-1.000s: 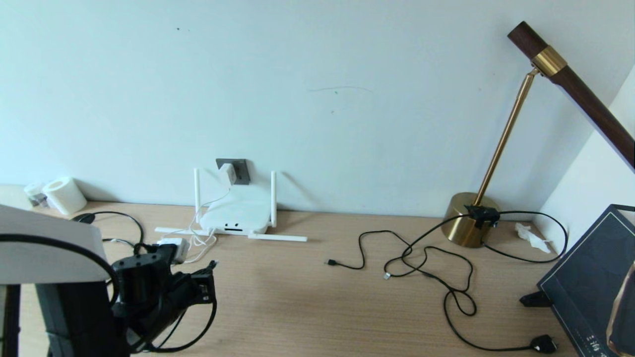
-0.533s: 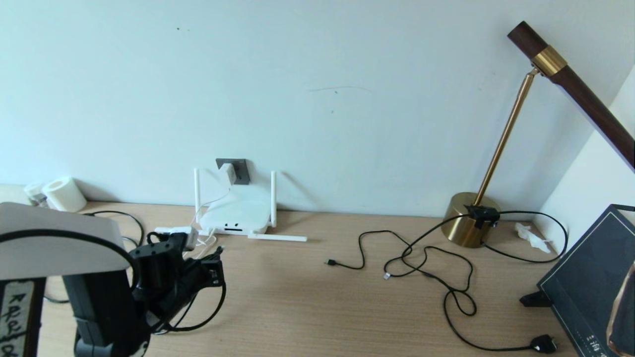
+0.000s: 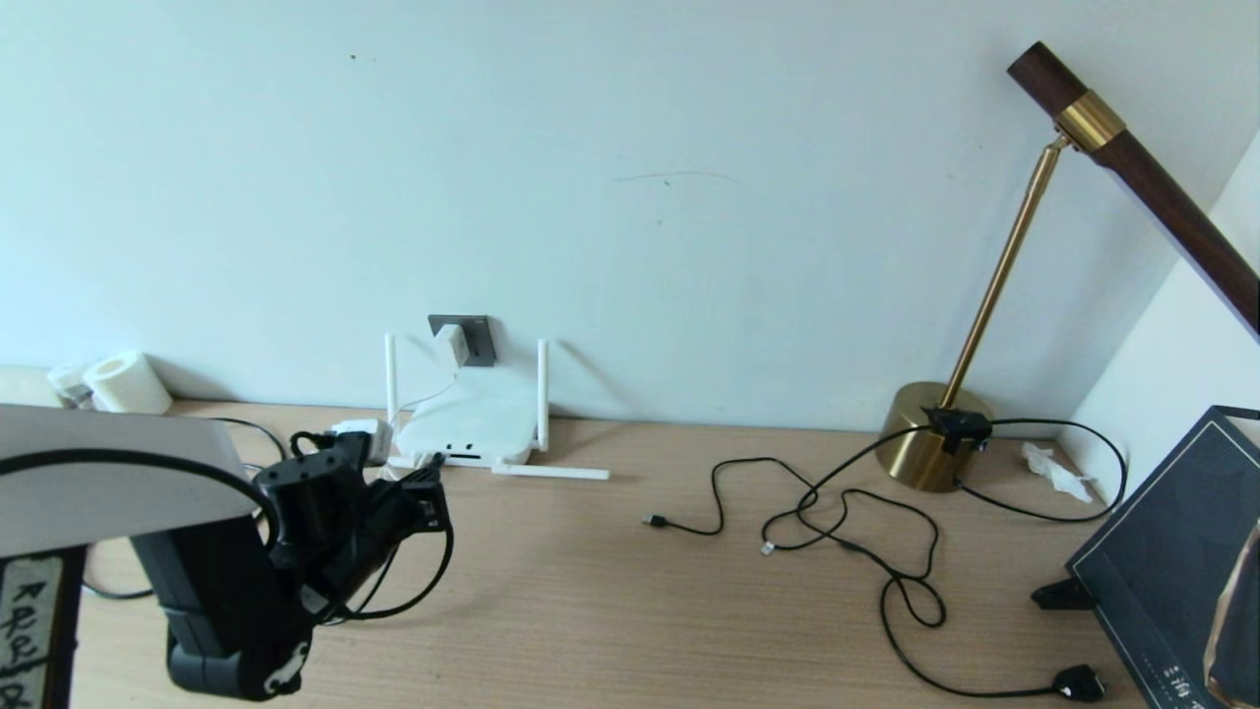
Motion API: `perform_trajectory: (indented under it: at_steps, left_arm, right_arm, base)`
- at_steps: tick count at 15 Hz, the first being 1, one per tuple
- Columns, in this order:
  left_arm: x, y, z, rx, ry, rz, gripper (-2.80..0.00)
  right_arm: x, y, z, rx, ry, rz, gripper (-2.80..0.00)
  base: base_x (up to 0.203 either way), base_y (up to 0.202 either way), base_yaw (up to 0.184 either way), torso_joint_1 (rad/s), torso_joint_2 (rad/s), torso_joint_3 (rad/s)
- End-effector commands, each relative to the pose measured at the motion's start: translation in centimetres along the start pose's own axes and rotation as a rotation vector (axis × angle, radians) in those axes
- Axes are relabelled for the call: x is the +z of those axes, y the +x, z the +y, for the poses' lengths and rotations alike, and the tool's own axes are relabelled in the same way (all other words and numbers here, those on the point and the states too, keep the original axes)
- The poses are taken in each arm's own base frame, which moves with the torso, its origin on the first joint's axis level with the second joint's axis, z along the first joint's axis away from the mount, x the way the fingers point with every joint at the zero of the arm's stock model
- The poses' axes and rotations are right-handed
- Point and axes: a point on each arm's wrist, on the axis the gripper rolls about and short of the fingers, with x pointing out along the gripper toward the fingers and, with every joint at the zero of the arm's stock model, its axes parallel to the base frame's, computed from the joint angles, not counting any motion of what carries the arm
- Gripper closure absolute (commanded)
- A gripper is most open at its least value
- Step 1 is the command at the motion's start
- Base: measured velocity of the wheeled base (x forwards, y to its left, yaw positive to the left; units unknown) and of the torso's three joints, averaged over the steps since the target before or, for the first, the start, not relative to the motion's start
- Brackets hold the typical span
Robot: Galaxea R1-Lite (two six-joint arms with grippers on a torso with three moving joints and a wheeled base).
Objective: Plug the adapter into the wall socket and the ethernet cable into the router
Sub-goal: Align cable and router interface
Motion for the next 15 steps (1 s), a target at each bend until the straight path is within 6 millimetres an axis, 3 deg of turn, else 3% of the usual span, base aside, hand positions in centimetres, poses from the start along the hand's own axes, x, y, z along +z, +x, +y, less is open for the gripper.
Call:
perform_trajectory:
  at_steps: [1,6,11,15]
  left_arm:
    - [1.6,-0.4,-0.2,-0.005,-0.002,-0.056,0.0]
    - [6.9,-4.1,-0.3,-0.007,0.035,-0.195,0.0]
    - [5.5,-8.8,0.3,0.009,0.045,-0.12,0.0]
    - [5.4,-9.6,0.1,0.045,0.058,-0.122,0.0]
  right_arm:
    - [-0.3,0.1,0.0,0.0,0.0,0.009,-2.8]
    - [-0.3,0.1,0.0,0.0,-0.001,0.009,-2.8]
    - [-0.3,0.1,0.0,0.0,0.001,0.009,-2.8]
    - [-0.3,0.1,0.0,0.0,-0.002,0.01,-2.8]
  base:
    - [0.0,0.0,0.0,0.0,0.0,0.0]
    - [0.0,0.0,0.0,0.0,0.0,0.0]
    - [0.0,0.0,0.0,0.0,0.0,0.0]
    - [0.0,0.0,0.0,0.0,0.0,0.0]
